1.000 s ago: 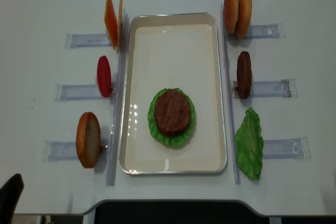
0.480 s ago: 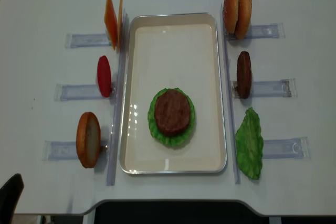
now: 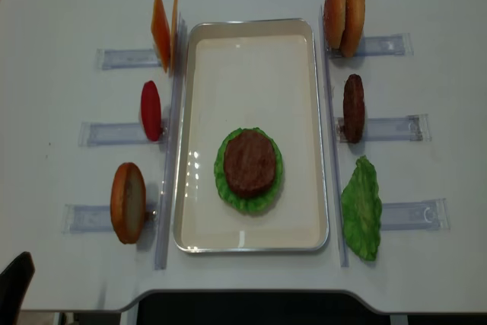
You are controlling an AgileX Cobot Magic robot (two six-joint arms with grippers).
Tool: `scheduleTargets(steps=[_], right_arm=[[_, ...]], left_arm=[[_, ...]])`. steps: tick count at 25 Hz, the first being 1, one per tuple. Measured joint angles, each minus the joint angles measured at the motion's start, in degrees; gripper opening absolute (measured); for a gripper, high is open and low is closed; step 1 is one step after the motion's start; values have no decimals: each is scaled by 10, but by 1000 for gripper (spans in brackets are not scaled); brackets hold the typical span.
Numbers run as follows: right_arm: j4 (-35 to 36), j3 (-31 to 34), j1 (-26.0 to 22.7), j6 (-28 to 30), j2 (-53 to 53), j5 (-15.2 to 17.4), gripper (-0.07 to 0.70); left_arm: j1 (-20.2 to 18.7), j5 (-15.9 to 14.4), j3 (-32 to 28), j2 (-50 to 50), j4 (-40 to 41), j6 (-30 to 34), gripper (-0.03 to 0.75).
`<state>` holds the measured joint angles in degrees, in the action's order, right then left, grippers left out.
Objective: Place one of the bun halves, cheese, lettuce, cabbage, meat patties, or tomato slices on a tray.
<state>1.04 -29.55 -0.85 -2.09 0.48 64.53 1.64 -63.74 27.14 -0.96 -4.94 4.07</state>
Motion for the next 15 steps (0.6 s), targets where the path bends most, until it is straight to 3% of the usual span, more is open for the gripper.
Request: scheduleTargets(steps=[15], right_arm=[[1,0,2,-1,0,0,363]], left_arm=[[0,0,0,0,0,0,454]])
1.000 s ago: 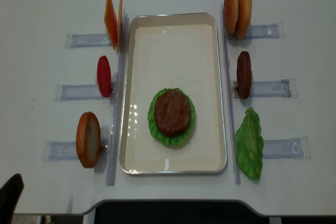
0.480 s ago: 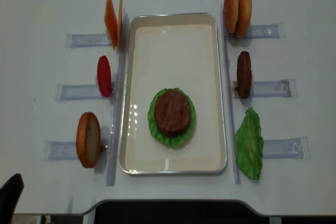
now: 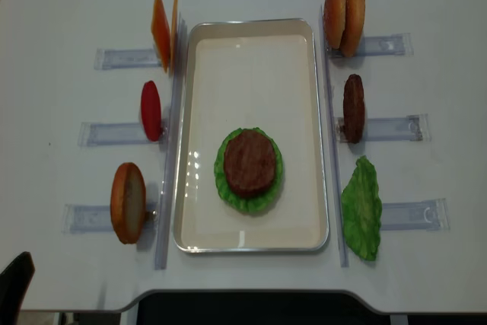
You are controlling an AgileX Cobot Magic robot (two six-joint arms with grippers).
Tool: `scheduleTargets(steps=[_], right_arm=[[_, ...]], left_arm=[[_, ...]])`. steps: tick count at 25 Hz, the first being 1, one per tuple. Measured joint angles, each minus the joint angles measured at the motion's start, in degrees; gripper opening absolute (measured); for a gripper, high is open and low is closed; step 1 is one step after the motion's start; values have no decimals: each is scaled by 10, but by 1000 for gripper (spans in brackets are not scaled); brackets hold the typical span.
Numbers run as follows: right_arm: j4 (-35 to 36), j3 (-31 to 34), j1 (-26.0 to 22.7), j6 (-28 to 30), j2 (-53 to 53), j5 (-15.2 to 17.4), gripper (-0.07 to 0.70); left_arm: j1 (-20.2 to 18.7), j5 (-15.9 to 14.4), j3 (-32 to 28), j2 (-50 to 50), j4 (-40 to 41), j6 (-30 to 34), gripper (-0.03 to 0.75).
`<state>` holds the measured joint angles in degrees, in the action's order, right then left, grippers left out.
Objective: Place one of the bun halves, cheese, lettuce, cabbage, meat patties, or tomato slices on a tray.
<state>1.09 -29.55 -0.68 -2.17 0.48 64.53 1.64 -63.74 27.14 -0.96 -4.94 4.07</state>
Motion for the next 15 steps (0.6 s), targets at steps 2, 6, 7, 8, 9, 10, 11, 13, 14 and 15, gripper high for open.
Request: scheduleTargets(steps=[2,6,7,8,9,10,11,13,14,15], right_arm=[[-3,0,0,1,0,0,363],[-11,0,0,3,0,0,363],[-11,0,0,3,0,0,363],[-11,0,0,3,0,0,363],[-11,0,0,3,0,0,363],[-11,0,0,3,0,0,363],[-11,0,0,3,0,0,363],[-11,0,0,3,0,0,363],[-11,0,0,3,0,0,363],[-11,0,0,3,0,0,363]], left_arm=[[0,0,0,0,0,0,454],[0,0,0,0,0,0,454],[0,0,0,0,0,0,454],[0,0,0,0,0,0,454],[0,0,0,0,0,0,454],[0,0,0,0,0,0,454],[0,0,0,0,0,0,454],[0,0,0,0,0,0,454],[0,0,0,0,0,0,454],[0,0,0,0,0,0,454]])
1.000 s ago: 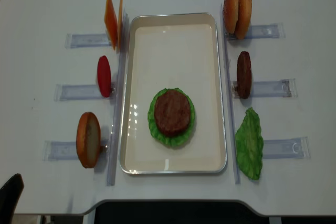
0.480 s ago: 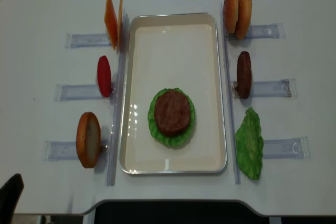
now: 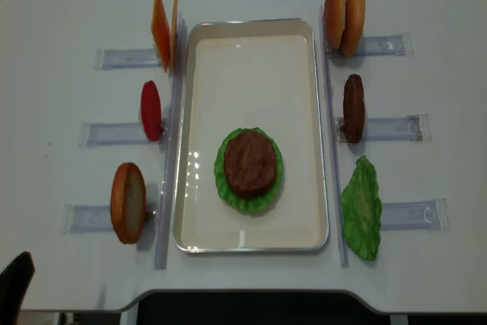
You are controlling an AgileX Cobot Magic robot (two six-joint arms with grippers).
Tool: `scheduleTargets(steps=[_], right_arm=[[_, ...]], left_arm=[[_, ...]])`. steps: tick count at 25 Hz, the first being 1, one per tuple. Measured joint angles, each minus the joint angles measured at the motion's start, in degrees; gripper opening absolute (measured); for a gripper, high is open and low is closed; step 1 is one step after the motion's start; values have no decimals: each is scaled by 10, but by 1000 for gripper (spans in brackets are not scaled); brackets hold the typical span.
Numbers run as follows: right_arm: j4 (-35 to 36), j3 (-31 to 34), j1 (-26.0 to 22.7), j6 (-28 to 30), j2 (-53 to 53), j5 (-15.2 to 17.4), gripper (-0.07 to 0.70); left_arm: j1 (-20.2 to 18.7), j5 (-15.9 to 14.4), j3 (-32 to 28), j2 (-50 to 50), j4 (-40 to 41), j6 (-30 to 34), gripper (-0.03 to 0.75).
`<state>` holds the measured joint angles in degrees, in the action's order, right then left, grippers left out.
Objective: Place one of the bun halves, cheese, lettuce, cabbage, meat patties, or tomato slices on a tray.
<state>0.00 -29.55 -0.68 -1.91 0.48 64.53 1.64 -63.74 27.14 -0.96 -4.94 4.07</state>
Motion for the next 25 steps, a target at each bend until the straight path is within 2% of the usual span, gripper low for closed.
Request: scheduleTargets(steps=[10,25], right_arm=[[0,0,-31,0,0,0,363],[0,0,-33,0,0,0,363]], left_arm=[[0,0,0,0,0,0,454],[0,0,0,0,0,0,454]])
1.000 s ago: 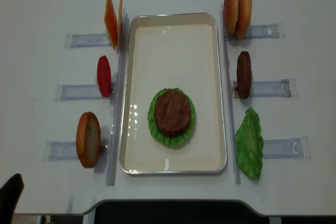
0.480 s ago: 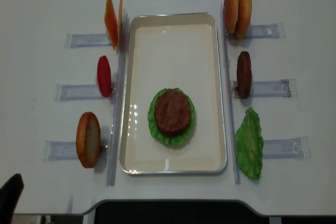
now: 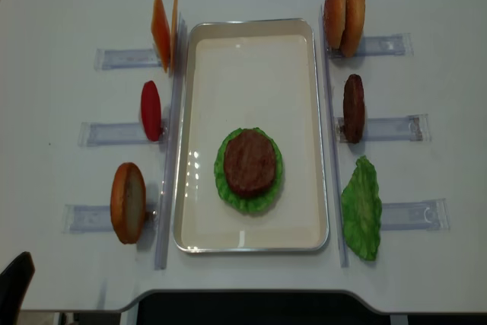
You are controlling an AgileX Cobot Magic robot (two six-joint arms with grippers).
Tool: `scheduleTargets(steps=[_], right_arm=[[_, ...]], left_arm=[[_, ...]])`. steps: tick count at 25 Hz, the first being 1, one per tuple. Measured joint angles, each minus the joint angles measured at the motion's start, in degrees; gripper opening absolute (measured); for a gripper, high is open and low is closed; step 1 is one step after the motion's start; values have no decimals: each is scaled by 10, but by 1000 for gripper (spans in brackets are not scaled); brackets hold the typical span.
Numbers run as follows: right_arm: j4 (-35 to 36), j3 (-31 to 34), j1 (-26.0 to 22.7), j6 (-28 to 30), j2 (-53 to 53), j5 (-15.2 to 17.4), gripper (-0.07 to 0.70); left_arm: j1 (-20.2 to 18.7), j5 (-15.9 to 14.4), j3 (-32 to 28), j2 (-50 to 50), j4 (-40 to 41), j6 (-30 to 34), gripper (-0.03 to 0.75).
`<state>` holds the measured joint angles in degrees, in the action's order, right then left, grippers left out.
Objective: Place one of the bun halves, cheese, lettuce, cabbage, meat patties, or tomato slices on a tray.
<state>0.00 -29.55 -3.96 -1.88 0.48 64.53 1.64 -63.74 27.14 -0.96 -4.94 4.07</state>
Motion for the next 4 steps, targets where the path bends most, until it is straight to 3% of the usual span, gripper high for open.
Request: scheduleTargets(steps=[4], right_arm=[[0,0,0,0,0,0,363]], left_arm=[[0,0,0,0,0,0,454]])
